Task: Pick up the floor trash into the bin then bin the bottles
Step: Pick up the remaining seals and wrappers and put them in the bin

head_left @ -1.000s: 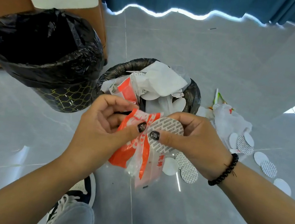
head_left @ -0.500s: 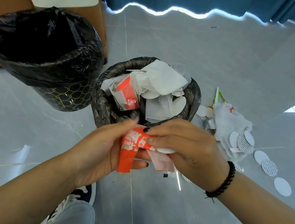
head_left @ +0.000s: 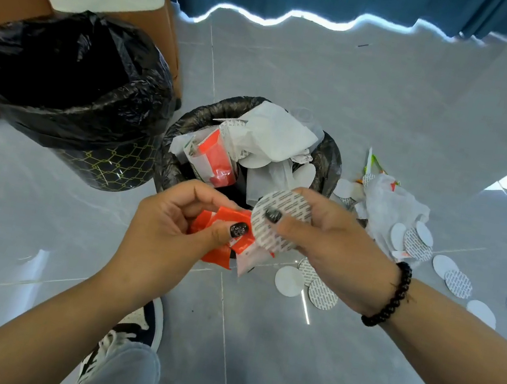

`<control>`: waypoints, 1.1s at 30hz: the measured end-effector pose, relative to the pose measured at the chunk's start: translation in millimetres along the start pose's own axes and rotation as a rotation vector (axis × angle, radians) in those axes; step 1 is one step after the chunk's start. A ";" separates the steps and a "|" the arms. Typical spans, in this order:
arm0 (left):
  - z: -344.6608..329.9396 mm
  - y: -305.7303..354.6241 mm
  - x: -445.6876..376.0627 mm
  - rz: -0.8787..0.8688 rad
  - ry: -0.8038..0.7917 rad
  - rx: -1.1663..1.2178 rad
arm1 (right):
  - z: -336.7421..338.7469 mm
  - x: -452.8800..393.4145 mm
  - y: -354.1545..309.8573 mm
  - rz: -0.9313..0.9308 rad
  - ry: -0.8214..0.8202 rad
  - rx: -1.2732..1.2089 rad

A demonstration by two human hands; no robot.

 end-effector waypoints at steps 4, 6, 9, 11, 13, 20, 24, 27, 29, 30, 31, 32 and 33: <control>3.7 -11.3 0.5 0.081 0.004 0.142 | -2.6 3.1 -10.8 0.111 0.023 0.091; 5.9 -18.4 1.0 0.143 0.020 0.157 | -2.9 4.5 -15.1 0.159 0.016 0.104; -0.2 -29.1 2.2 0.301 -0.015 0.147 | 0.8 5.8 -18.0 0.236 0.094 0.176; -9.0 -38.7 5.8 0.470 -0.089 0.182 | 2.9 8.4 -22.8 0.373 0.167 0.368; -18.8 -43.0 11.5 0.586 -0.185 0.262 | -4.9 15.6 -30.6 0.621 0.163 0.608; -4.4 -40.2 8.2 0.554 0.020 0.422 | -17.6 25.9 -16.9 0.931 0.084 0.812; 12.2 -22.0 -7.3 0.345 0.122 0.285 | -1.0 18.6 -23.7 0.745 0.191 0.535; 31.2 1.7 -29.2 0.038 0.190 -0.161 | 18.7 8.9 -26.1 0.546 0.338 0.373; 28.6 18.9 -40.1 -0.190 0.139 -0.534 | 28.0 1.9 -24.5 0.447 0.383 0.344; 21.8 22.4 -44.4 -0.297 0.081 -0.684 | 31.1 -1.1 -23.1 0.413 0.389 0.341; 12.3 21.7 -47.4 -0.383 0.000 -0.795 | 32.8 -3.4 -22.1 0.392 0.385 0.335; 2.9 16.7 -50.2 -0.431 -0.093 -0.868 | 33.7 -5.5 -20.7 0.376 0.377 0.323; -4.7 10.2 -52.6 -0.442 -0.180 -0.913 | 34.3 -7.0 -18.9 0.360 0.371 0.307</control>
Point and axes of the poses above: each hand's wrist, its own x-axis away from the middle knuckle, its own z-axis out of the back of the hand, y = z × x, the point moved 7 cm from there along -x, towards the middle knuckle, and after that the axes turned 1 degree about -y, right-handed, at the moved point
